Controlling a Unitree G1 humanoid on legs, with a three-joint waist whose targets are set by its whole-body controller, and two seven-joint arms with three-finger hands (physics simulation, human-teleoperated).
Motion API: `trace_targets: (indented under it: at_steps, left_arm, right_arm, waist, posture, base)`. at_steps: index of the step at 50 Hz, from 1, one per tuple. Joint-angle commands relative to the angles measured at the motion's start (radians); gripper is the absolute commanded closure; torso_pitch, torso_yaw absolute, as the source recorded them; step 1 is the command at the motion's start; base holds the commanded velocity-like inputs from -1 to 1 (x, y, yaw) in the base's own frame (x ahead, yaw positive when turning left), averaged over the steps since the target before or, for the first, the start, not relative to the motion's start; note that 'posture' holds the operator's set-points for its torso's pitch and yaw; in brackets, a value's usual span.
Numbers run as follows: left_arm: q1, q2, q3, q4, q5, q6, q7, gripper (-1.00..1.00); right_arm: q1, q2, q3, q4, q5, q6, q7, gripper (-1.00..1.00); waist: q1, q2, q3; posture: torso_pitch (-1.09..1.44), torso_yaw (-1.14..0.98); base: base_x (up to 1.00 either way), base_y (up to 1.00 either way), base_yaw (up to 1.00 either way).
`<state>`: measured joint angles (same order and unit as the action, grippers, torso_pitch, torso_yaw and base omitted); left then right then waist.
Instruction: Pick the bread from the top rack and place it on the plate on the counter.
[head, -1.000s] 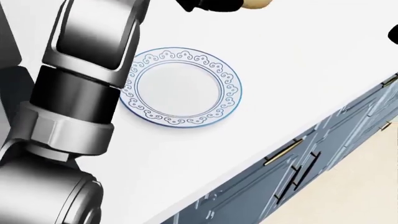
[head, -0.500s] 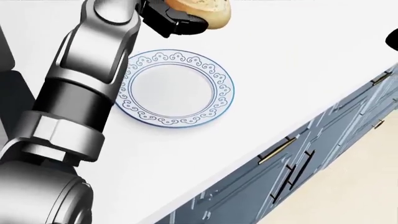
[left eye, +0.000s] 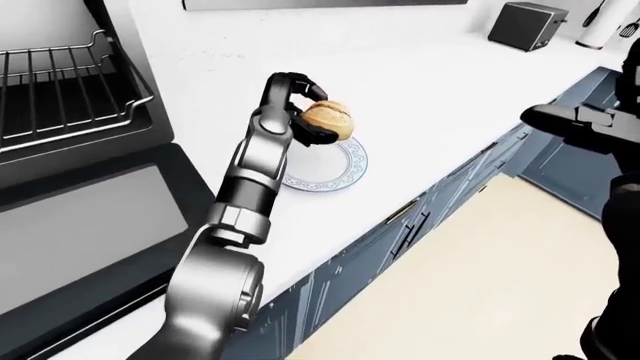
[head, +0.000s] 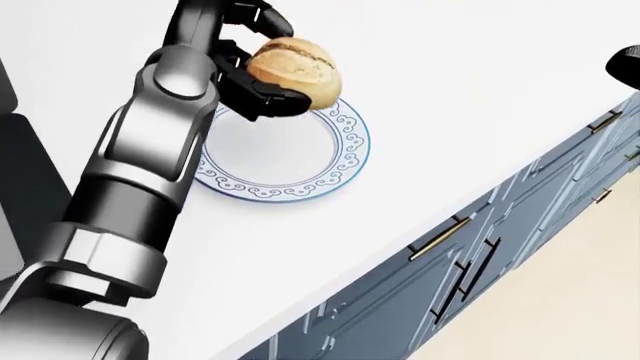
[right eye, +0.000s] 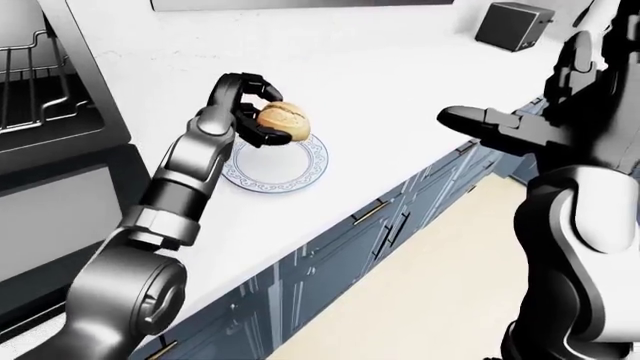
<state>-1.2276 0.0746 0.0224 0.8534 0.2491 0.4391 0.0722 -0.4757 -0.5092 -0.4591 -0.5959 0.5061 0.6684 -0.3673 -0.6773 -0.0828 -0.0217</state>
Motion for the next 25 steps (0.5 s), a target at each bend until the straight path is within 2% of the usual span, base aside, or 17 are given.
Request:
trace_targets:
  at_steps: [1, 4, 7, 11, 16, 25]
  left_arm:
    - [-0.032, 0.005, -0.002, -0.054, 0.011, -0.004, 0.015, 1.0]
    - [0.061, -0.006, -0.027, -0.271, 0.043, 0.132, -0.015, 1.0]
    - [0.086, -0.009, -0.026, -0.303, 0.068, 0.166, -0.02, 1.0]
    - [0.038, 0.003, -0.021, -0.146, 0.093, 0.098, 0.003, 1.0]
    - [0.002, 0.004, -0.012, -0.04, 0.093, 0.036, 0.021, 1.0]
    - [-0.011, 0.004, -0.011, 0.012, 0.106, 0.023, 0.033, 1.0]
  right_arm:
    - [-0.02, -0.017, -0.017, -0.021, -0.006, -0.025, 0.003, -1.0]
    - [-0.019, -0.018, -0.02, -0.024, -0.005, -0.022, 0.004, -1.0]
    - [-0.017, -0.017, -0.021, -0.024, -0.005, -0.022, 0.004, -1.0]
    - [-0.013, -0.016, -0.023, -0.03, -0.003, -0.019, 0.005, -1.0]
    - [-0.009, -0.014, -0.024, -0.033, -0.004, -0.019, 0.004, -1.0]
    - [-0.004, -0.011, -0.029, -0.038, -0.002, -0.016, 0.005, -1.0]
  waist:
    - [-0.001, -0.001, -0.027]
    - [-0.003, 0.001, -0.027]
    - [-0.006, 0.004, -0.024]
    - [-0.003, 0.001, -0.027]
    - [-0.002, 0.002, -0.031]
    - [-0.002, 0.0, -0.032]
  posture:
    - [0.0, -0.66]
    - [0.0, -0.66]
    - [0.0, -0.66]
    - [0.0, -0.66]
    - [0.0, -0.66]
    - [0.0, -0.66]
  base:
    - [0.0, 0.0, 0.0]
    - [0.0, 0.0, 0.0]
    - [0.0, 0.0, 0.0]
    - [0.0, 0.0, 0.0]
    - [0.0, 0.0, 0.0]
    - [0.0, 0.0, 0.0]
